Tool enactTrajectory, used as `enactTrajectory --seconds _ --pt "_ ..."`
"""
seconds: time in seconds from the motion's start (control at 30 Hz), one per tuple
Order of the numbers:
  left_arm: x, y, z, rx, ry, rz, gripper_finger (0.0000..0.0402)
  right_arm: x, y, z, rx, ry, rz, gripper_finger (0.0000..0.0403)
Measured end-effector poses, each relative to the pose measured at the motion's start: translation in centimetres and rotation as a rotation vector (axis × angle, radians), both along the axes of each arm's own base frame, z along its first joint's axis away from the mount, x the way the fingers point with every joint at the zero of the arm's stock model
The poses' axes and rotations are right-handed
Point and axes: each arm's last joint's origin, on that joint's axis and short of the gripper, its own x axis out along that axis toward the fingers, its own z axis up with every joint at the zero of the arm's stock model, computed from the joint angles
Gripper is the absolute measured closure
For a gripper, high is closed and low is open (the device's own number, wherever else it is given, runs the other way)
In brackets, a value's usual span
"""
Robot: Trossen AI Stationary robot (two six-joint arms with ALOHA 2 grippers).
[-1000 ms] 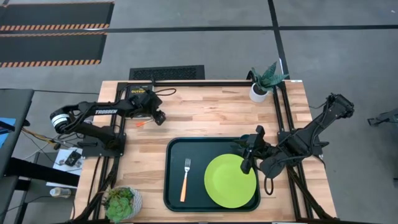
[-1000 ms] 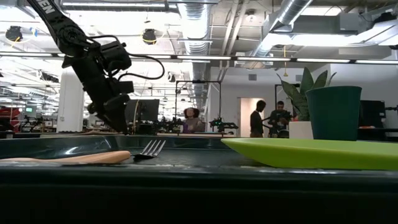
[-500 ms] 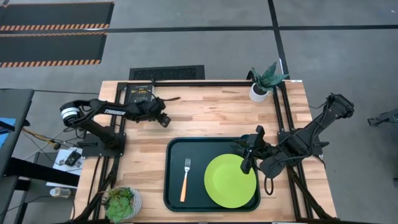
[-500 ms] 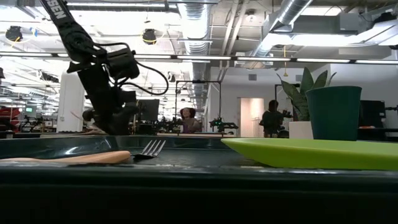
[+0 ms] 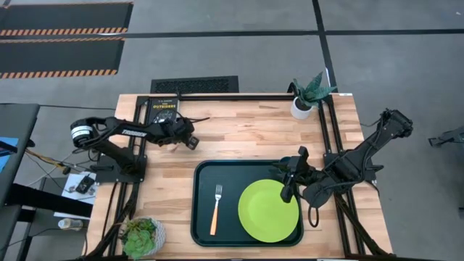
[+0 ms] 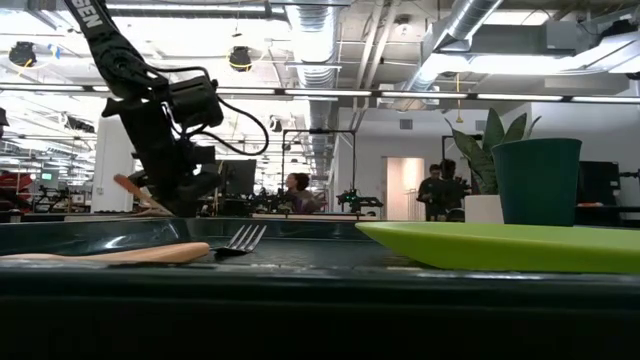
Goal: Pick and place plate/cup/fork/spoon on tray
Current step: Put the orange spoon on the black serving tray to the left of the light orange fork
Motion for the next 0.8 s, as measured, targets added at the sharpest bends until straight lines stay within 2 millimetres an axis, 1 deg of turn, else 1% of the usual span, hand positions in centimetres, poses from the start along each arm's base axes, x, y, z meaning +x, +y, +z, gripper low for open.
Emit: enactTrajectory --seconds 0.23,0.37,0.47,0.63,0.8 --pt "0.5 0.0 0.1 -0.009 -0.129 0.131 0.0401 0.0 0.0 0.0 0.0 0.0 0.0 0.0274" --pt "1.0 -0.2 0.3 -0.026 -0.204 0.166 0.0401 0.0 0.0 0.0 0.006 -0.003 -0.003 0.0274" --pt "1.2 -0.4 0.4 -0.026 -0.22 0.188 0.0401 0.0 0.0 0.0 0.007 -0.003 -0.003 0.0274" --pt "1.8 -0.8 0.9 -0.018 -0.253 0.193 0.0401 0.0 0.0 0.0 0.006 -0.003 -0.003 0.0274" --pt "2.2 -1.5 2.5 0.036 -0.254 0.077 0.04 0.0 0.0 0.0 0.007 -0.002 -0.002 0.0274"
